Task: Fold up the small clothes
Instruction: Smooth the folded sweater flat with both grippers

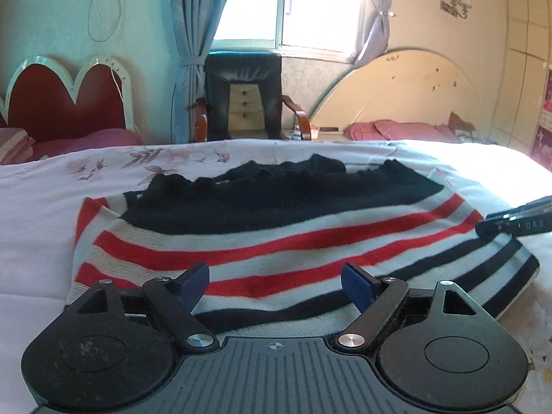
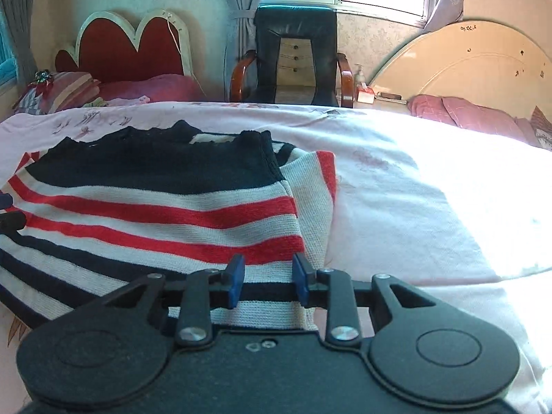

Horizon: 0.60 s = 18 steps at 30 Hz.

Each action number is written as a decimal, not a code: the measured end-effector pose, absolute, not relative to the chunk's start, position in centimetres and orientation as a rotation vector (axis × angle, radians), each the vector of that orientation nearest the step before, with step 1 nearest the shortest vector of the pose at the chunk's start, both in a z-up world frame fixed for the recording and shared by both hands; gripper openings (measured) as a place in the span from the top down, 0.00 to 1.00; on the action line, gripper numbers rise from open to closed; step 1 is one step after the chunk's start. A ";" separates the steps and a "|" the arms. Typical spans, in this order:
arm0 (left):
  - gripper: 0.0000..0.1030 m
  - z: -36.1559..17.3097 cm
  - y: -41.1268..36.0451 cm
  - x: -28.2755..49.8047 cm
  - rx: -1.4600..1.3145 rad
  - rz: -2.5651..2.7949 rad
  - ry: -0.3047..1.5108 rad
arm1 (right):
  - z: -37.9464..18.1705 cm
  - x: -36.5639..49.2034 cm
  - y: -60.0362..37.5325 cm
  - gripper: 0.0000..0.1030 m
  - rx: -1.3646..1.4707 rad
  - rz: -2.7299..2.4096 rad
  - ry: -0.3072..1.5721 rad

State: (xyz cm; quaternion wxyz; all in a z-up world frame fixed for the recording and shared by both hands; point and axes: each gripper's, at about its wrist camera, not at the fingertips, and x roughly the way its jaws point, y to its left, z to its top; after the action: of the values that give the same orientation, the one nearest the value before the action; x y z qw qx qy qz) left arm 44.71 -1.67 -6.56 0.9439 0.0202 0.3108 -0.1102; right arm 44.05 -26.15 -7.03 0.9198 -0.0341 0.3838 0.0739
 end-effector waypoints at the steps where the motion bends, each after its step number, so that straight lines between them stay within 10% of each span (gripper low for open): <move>1: 0.19 -7.0 -1.9 44.7 0.042 -0.222 0.650 | -7.0 44.0 -25.9 0.71 -0.082 0.137 0.788; 14: 0.19 -7.7 0.8 43.0 -0.021 -0.173 0.672 | -7.4 42.2 -28.1 0.69 -0.006 0.098 0.828; 18: 0.19 -7.7 1.0 43.1 -0.003 -0.164 0.676 | -7.4 40.6 -27.9 0.85 -0.043 0.123 0.822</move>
State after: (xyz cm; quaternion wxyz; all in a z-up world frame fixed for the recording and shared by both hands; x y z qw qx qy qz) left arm 43.11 1.04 -7.70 0.9402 -0.0016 0.3310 -0.0804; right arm 40.61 -27.94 -7.38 0.9146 -0.0208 0.3993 0.0599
